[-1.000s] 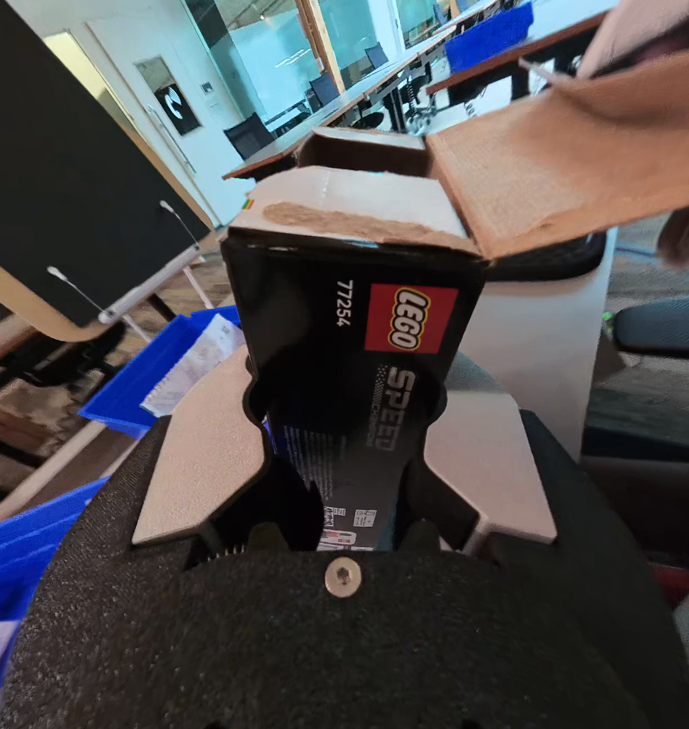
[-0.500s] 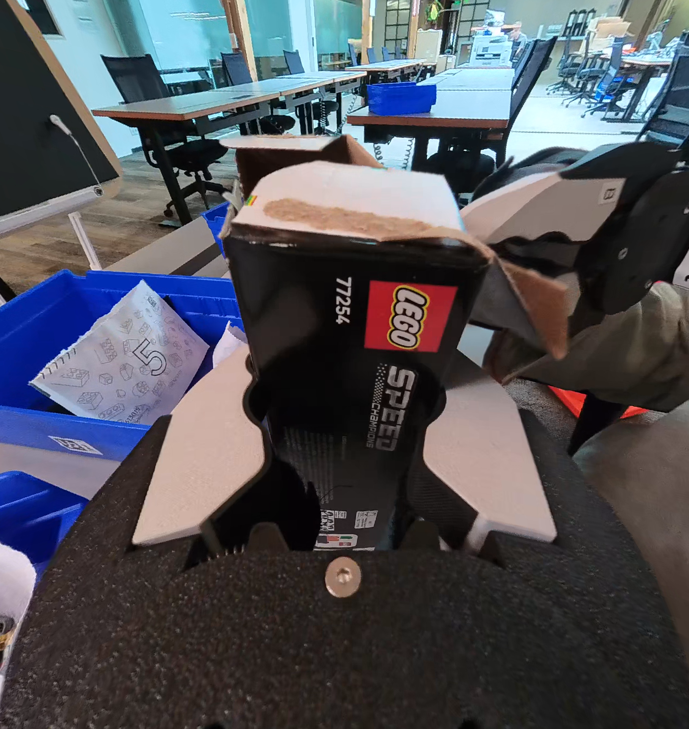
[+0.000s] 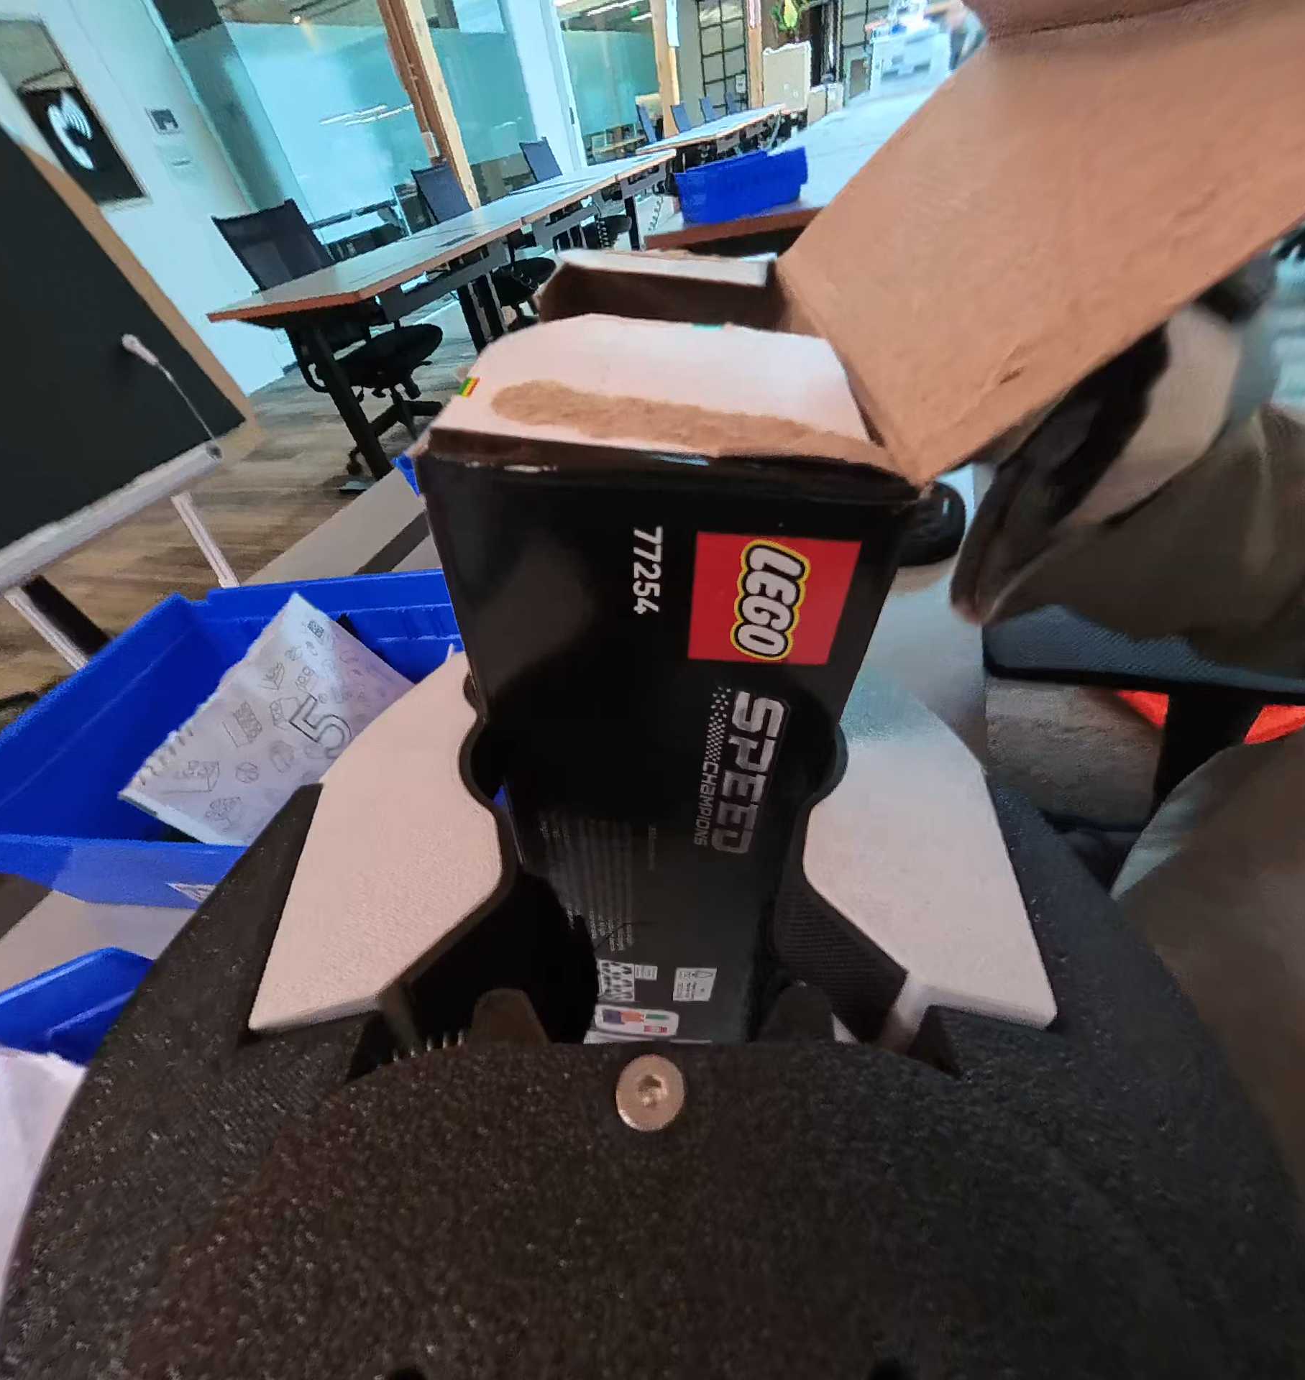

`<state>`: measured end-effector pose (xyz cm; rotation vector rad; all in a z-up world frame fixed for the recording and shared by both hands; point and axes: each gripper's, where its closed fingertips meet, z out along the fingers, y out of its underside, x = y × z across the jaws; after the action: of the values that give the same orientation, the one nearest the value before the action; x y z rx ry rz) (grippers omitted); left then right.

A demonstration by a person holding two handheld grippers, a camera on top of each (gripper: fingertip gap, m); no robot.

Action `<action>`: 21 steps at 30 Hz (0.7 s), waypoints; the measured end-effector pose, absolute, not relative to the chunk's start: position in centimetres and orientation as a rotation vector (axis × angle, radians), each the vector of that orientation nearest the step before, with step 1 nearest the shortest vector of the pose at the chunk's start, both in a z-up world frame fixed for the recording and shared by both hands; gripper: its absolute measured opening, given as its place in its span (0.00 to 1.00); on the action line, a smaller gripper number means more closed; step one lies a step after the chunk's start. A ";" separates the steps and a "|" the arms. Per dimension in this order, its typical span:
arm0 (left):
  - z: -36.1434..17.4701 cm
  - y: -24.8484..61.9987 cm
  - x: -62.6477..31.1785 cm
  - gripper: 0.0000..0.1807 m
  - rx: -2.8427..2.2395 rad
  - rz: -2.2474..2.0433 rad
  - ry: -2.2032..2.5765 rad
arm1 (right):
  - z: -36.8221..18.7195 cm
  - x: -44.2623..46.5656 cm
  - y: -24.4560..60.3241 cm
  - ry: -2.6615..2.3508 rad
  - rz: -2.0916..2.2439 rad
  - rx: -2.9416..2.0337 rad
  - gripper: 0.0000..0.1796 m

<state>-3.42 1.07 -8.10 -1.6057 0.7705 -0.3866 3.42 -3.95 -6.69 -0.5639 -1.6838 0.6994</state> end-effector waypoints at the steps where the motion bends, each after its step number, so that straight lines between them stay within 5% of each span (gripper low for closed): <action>1: -8.1 0.8 -3.3 0.46 -1.593 -0.345 0.794 | -6.0 5.1 -5.1 -1.707 0.862 -0.548 0.10; 8: -9.1 -0.4 -1.9 0.46 -1.511 0.155 0.968 | 3.3 11.2 0.6 -1.358 1.038 -0.905 0.27; 14: -10.6 -0.9 1.4 0.46 -1.468 0.432 1.009 | -3.8 9.0 2.9 -1.398 0.699 -1.403 0.40; 21: -12.1 -1.1 3.9 0.45 -1.467 0.600 0.969 | -9.1 10.3 3.2 -1.272 0.414 -1.582 0.40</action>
<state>3.85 -1.11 -12.05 -1.4675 0.9688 0.5997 10.27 3.18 -9.11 -1.5820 -1.2721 0.4144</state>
